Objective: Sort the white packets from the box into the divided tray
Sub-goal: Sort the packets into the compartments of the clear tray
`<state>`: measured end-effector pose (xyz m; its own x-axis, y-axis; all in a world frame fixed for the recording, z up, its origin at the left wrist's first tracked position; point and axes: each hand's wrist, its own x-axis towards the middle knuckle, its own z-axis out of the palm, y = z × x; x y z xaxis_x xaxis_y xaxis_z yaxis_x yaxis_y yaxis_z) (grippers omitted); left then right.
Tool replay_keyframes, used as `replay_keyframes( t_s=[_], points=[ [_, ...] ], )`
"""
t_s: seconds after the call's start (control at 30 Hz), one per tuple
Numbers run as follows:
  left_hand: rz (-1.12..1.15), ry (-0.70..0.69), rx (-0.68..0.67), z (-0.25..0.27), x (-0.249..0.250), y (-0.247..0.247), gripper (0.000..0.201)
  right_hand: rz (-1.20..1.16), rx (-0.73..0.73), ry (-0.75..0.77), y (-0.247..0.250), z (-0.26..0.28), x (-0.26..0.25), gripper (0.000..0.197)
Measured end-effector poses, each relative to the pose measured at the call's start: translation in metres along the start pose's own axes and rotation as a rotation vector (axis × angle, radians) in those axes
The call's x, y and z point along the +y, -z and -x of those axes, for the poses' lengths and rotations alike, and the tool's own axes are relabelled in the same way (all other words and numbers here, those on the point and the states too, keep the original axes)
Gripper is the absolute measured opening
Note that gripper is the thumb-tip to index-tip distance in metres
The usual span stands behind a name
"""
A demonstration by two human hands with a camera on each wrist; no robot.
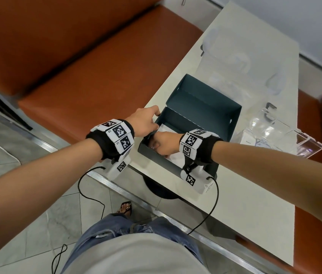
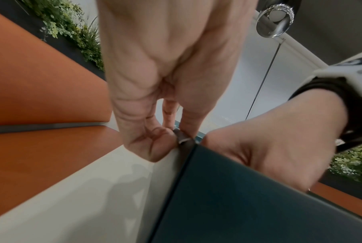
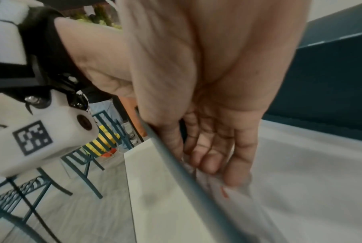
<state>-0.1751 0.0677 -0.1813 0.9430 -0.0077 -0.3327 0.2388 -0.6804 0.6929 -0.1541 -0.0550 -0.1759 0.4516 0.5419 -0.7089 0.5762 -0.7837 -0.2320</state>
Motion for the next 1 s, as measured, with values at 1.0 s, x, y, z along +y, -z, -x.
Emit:
replay_keyframes(
  t_s=[1.0],
  points=[
    [-0.049,-0.077,0.295,0.01,0.047,0.016,0.035,-0.924,0.153,0.12,0.007,0.089,0.073,0.02]
  ],
)
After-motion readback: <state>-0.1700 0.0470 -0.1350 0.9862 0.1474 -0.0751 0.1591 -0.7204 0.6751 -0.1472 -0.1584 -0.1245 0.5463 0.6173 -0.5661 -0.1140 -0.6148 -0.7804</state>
